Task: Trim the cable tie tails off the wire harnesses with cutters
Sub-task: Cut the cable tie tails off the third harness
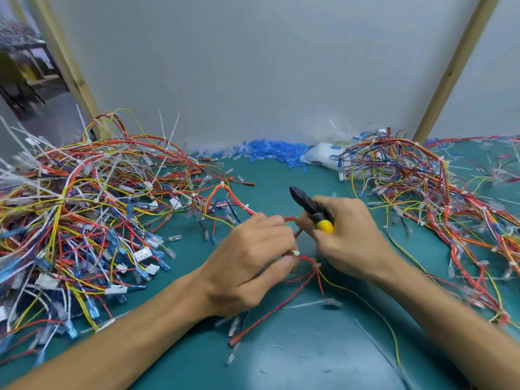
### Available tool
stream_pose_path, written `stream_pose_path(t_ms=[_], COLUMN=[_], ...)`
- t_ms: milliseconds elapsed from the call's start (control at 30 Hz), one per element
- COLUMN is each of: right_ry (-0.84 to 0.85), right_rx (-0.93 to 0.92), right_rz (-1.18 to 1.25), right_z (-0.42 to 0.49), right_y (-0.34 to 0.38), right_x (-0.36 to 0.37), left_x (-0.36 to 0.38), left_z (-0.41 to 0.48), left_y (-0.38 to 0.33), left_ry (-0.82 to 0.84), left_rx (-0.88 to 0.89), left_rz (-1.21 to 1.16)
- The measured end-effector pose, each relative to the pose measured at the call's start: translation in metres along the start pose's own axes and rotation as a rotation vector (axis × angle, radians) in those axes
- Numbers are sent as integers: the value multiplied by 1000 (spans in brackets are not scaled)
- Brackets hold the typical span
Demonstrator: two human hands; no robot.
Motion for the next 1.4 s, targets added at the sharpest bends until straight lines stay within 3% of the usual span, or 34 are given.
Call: stream_pose_path(t_ms=[67,133,233,333,433,533,667,767,900,1067,1200,1333,1400], right_ry=[-78,-141,-134,-111,99,467,818,937,976,951,829,320,132], right_rx=[47,82,162,185,161,79,-89,-151,-131,-75,-59,2,8], right_rz=[81,194,556,818,973,879,496,407,334,472,750,1005,1021], right_z=[2,5,10,11,10,-3,-35,-44,-43,-33,-17,6,9], right_y=[-6,-10,-21,-25,-16,7,33,42,34,23,16,2,-4], right_x=[-12,-25,-33,-34,-22,-6,8,10,10,3,-9,-27,-36], left_x=[-11,-35,-54,-30,-7,-5,-20,-21,-21,-50,-71,-66,-62], left_z=[-4,-13,-42,-60,-58,-48,-34,-25,-4,18,26,28,35], left_y=[4,14,47,85,96,95,92,87,76,73,69,59,51], left_ry=[-122,-403,-799,-743,-784,-894,-902,-874,-792,-784,-659,-727,-727], left_rx=[-26,-141,-489,-912,-1124,-1132,-1061,-985,-845,-722,-745,-716,-675], left_rz=[-11,10,-104,-373,-898,-1233,-1187,-1231,-1291,-981,-350,-442,-500])
Point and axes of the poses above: each hand's wrist, its own z-axis towards the middle knuckle, its own x-axis out of the palm, y = z × x, the point moved 8 cm from there along z, towards the middle knuckle, and after that the axes turned 10 degrees about x, right-handed, at the moved point
